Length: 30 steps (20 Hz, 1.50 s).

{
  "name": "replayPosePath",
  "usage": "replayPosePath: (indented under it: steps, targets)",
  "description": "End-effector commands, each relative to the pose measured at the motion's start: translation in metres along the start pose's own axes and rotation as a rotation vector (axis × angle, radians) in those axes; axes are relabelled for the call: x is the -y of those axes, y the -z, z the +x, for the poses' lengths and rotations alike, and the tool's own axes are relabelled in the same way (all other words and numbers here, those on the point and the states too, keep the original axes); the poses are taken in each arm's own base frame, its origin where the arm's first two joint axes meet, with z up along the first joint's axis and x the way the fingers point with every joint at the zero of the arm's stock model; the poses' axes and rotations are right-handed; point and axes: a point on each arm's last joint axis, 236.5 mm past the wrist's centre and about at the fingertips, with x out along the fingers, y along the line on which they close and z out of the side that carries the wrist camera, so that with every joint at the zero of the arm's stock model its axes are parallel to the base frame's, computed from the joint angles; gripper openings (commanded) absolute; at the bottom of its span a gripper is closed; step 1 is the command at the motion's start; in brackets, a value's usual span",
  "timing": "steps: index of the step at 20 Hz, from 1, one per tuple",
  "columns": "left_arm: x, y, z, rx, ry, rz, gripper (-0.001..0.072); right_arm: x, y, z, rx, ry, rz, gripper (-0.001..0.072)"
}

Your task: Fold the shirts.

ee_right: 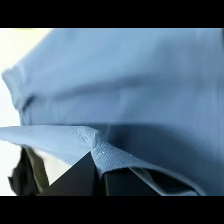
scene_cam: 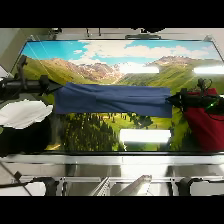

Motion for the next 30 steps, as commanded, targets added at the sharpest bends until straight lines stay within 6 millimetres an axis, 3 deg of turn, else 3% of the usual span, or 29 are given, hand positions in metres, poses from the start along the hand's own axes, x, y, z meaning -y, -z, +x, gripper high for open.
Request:
replayPosePath:
  steps: [1, 5, 7, 12, 13, 14, 16, 19, 20, 21, 22, 23, 26, 27, 30]
  targets:
    - [-0.033, -0.023, 0.042, -0.044, 0.01, -0.006, 0.0024, 0.009, -0.037, 0.023, 0.081, -0.064, 0.036, 0.0017]
    - [-0.057, -0.026, 0.086, -0.109, 0.03, 0.0, 0.0024, 0.021, -0.058, 0.037, 0.107, -0.104, 0.054, 0.0031]
    - [-0.063, -0.031, 0.098, -0.128, 0.045, 0.012, 0.0026, 0.015, -0.071, 0.035, 0.147, -0.129, 0.026, 0.0228]
    - [-0.057, -0.06, 0.095, -0.101, 0.065, 0.053, 0.0029, 0.001, -0.106, 0.013, 0.23, -0.133, -0.046, 0.0231]
    - [-0.054, -0.07, 0.091, -0.077, 0.06, 0.072, 0.0077, 0.0, -0.111, 0.008, 0.235, -0.123, -0.069, 0.0231]
    - [-0.053, -0.079, 0.086, -0.055, 0.049, 0.093, 0.0202, 0.002, -0.112, 0.005, 0.226, -0.099, -0.082, 0.0231]
    - [-0.05, -0.096, 0.075, -0.012, 0.038, 0.121, 0.0226, 0.009, -0.105, 0.001, 0.171, -0.034, -0.101, 0.0233]
    - [-0.046, -0.109, 0.065, 0.018, 0.035, 0.131, 0.0226, 0.021, -0.075, -0.001, 0.03, 0.052, -0.166, 0.0391]
    - [-0.045, -0.108, 0.065, 0.015, 0.037, 0.119, 0.0226, 0.027, -0.064, -0.001, -0.015, 0.074, -0.175, 0.0392]
    - [-0.043, -0.105, 0.065, 0.002, 0.044, 0.117, 0.0225, 0.038, -0.056, -0.002, -0.052, 0.119, -0.155, 0.0443]
    - [-0.041, -0.101, 0.065, -0.014, 0.051, 0.117, 0.0225, 0.051, -0.05, -0.004, -0.081, 0.172, -0.141, 0.0615]
    - [-0.038, -0.097, 0.067, -0.032, 0.06, 0.12, 0.0225, 0.059, -0.045, -0.005, -0.104, 0.208, -0.135, 0.0652]
    - [-0.029, -0.085, 0.071, -0.079, 0.083, 0.122, 0.0209, 0.069, -0.043, -0.006, -0.118, 0.25, -0.153, 0.0652]
    - [-0.027, -0.081, 0.071, -0.097, 0.092, 0.124, -0.0006, 0.07, -0.047, -0.006, -0.103, 0.257, -0.155, 0.0652]
    - [-0.018, -0.073, 0.078, -0.127, 0.107, 0.135, -0.0002, 0.075, -0.059, -0.001, -0.052, 0.286, -0.167, 0.0652]
